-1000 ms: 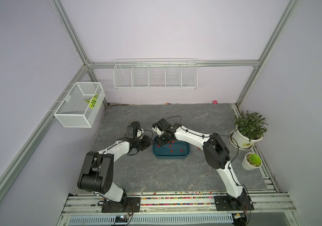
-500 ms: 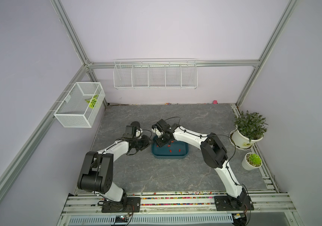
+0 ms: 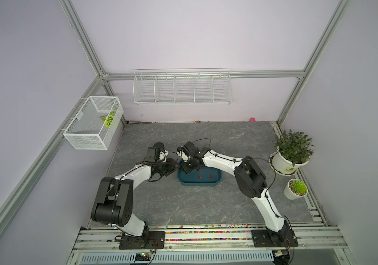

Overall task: Take the screw protection sleeves out of the storage box
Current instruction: Pick up the screw protection sleeve from the storage box.

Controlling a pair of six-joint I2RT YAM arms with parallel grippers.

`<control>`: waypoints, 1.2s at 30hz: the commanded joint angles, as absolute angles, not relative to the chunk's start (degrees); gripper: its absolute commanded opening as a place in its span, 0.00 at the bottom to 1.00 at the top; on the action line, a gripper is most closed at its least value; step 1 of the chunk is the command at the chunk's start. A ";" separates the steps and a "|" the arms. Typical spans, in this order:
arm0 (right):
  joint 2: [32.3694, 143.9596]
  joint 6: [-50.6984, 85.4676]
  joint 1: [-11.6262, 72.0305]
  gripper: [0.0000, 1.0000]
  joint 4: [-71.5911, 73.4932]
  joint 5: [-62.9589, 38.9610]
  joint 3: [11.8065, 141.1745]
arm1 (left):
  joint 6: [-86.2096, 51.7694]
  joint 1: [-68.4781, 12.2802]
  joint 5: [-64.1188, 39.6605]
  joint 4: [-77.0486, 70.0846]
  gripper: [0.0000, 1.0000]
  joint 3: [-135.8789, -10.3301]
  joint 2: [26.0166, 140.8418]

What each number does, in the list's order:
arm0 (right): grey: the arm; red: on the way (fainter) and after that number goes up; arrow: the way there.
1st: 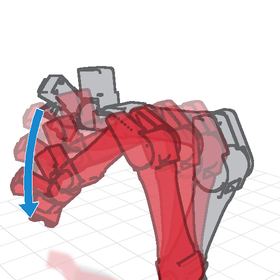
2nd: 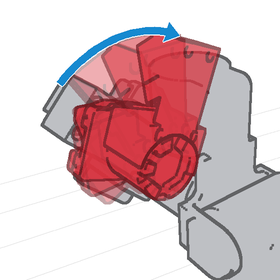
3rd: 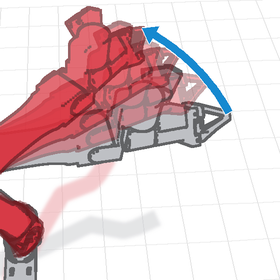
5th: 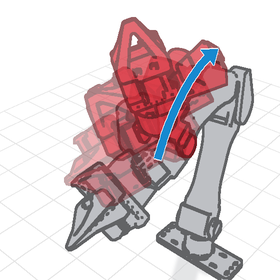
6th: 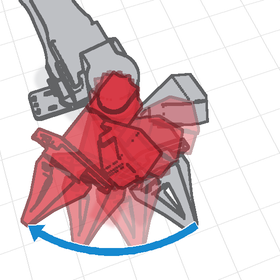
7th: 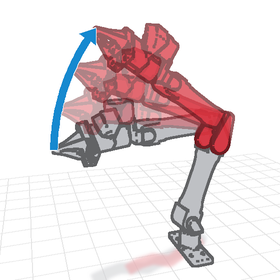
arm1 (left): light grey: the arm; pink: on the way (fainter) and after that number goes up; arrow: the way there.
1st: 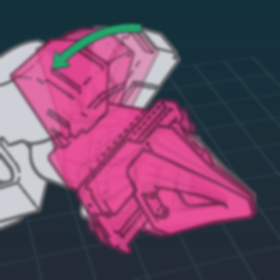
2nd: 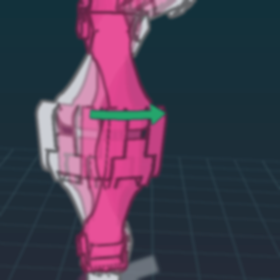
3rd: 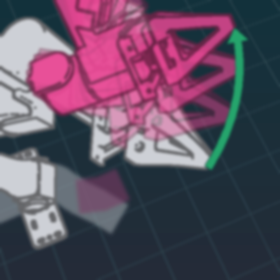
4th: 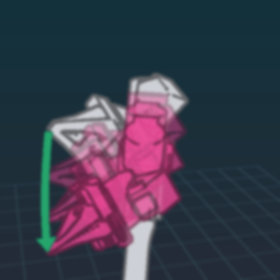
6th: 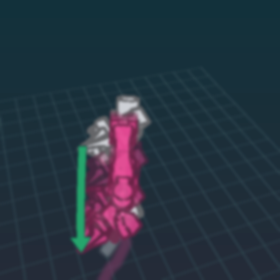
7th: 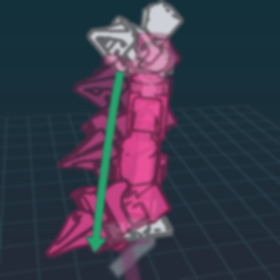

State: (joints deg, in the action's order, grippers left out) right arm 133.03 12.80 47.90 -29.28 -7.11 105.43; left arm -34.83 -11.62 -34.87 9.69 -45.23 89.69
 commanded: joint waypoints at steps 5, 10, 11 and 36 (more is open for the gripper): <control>134.71 13.36 48.60 0.27 -27.73 -5.46 105.33 | -34.19 -11.36 -36.45 8.85 0.46 -46.06 91.05; 135.97 13.75 48.69 0.26 -28.49 -5.25 105.99 | -34.19 -11.35 -36.80 8.79 0.46 -46.07 91.22; 136.24 13.84 48.69 0.25 -28.49 -5.34 106.00 | -34.19 -11.40 -36.86 8.73 0.46 -46.14 91.22; 121.81 13.62 48.78 0.07 -25.59 -3.34 94.33 | -34.19 -10.98 -38.06 8.26 0.46 -46.03 91.89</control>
State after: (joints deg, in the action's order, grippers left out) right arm 126.50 13.89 48.51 -25.34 -4.45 95.70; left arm -34.83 -11.25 -37.41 9.17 -45.23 90.91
